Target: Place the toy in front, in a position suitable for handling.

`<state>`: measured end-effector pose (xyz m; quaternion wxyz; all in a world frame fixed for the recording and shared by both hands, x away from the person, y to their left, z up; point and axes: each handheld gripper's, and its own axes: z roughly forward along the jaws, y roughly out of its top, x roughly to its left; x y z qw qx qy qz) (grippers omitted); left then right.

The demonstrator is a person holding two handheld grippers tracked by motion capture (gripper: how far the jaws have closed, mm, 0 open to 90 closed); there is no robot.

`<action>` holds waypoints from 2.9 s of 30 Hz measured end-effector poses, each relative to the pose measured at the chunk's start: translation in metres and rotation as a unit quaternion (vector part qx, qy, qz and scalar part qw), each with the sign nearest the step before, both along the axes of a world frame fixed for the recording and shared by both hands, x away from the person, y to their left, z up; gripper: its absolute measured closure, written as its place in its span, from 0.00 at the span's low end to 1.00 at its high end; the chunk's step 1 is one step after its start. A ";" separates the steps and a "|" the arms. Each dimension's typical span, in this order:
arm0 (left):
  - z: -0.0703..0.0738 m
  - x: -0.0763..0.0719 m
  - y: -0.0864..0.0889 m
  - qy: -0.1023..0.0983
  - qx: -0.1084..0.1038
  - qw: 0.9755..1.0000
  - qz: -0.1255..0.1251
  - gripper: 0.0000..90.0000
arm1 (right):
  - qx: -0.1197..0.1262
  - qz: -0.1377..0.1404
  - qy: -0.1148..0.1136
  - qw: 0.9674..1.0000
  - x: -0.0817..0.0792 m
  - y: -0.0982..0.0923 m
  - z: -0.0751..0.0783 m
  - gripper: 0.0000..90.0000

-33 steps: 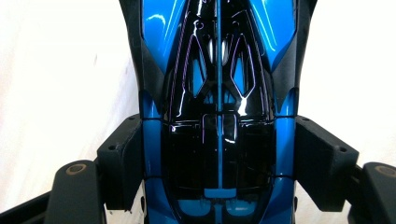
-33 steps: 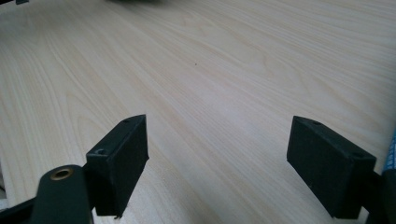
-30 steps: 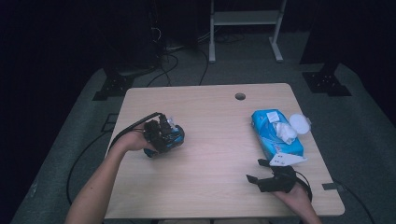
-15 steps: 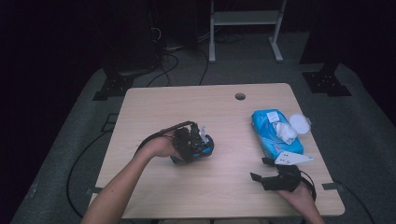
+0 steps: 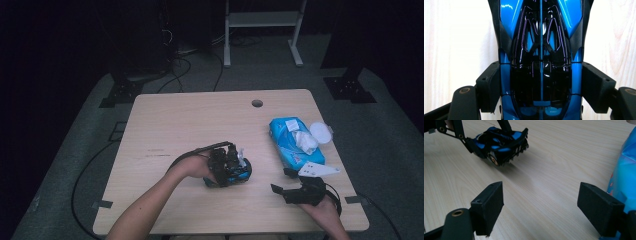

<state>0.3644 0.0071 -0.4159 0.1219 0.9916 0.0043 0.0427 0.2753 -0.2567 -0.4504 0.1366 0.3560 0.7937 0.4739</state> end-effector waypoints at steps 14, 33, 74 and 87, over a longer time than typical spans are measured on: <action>-0.022 -0.007 -0.011 0.019 -0.009 1.000 0.005 0.29 | -0.004 0.000 0.001 1.000 0.000 0.001 -0.001 0.23; -0.031 -0.008 -0.007 0.023 -0.029 0.999 0.022 0.29 | -0.010 -0.001 0.000 1.000 0.000 0.002 -0.002 0.23; -0.001 -0.026 0.062 -0.045 -0.231 0.968 0.083 0.14 | -0.122 -0.155 -0.055 0.979 0.086 -0.052 0.055 0.29; -0.005 -0.034 0.091 -0.059 -0.273 0.954 0.109 0.13 | -0.142 -0.165 -0.020 0.976 0.097 -0.053 0.038 0.58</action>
